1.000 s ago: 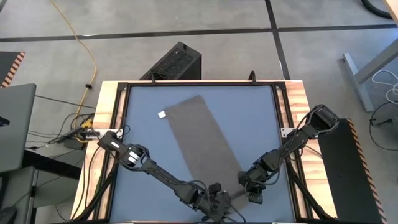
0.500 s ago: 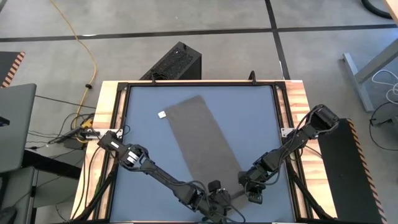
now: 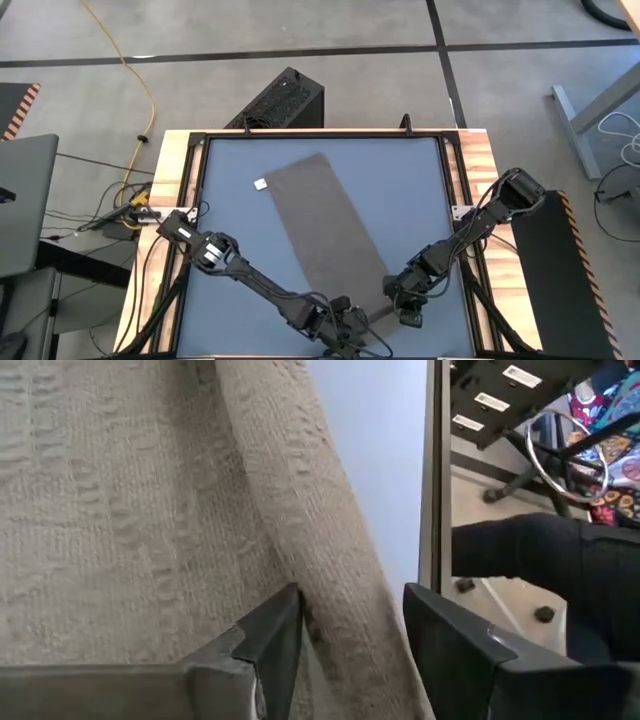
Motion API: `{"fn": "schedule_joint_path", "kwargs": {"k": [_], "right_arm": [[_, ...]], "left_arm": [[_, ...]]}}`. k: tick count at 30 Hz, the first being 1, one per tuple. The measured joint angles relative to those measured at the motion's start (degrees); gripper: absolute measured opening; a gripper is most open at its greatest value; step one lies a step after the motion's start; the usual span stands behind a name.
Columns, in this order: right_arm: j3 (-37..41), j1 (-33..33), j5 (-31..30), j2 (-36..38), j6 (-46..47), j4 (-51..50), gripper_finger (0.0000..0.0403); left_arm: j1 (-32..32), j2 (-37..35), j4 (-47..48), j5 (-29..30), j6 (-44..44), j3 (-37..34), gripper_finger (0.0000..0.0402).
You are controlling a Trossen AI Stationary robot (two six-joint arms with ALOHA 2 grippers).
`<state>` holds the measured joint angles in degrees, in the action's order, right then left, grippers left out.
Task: Roll towel into tight, uniform cylinder
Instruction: Roll the gray towel
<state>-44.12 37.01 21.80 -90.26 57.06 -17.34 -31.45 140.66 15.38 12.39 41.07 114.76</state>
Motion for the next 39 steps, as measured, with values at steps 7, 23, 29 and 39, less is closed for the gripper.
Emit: {"fn": "schedule_joint_path", "kwargs": {"k": [7,23,29,39], "right_arm": [[-0.02,0.00,0.04,0.00,0.88,-0.03,0.0027],[-0.07,-1.18,-2.78,0.00,1.02,-1.23,0.0030],[-0.08,-1.18,-3.19,0.00,-0.90,-2.54,0.0069],[-0.07,-1.55,4.85,2.95,-4.25,-6.27,0.0139]], "left_arm": [[-0.10,0.00,0.96,-0.10,4.61,-0.81,0.0155],[0.34,-0.42,-12.47,-4.67,14.79,-11.04,0.0002],[1.15,-0.52,-12.93,-5.45,16.03,-12.27,0.0001],[1.57,-0.31,-11.21,-6.15,16.24,-12.37,0.0000]]}}
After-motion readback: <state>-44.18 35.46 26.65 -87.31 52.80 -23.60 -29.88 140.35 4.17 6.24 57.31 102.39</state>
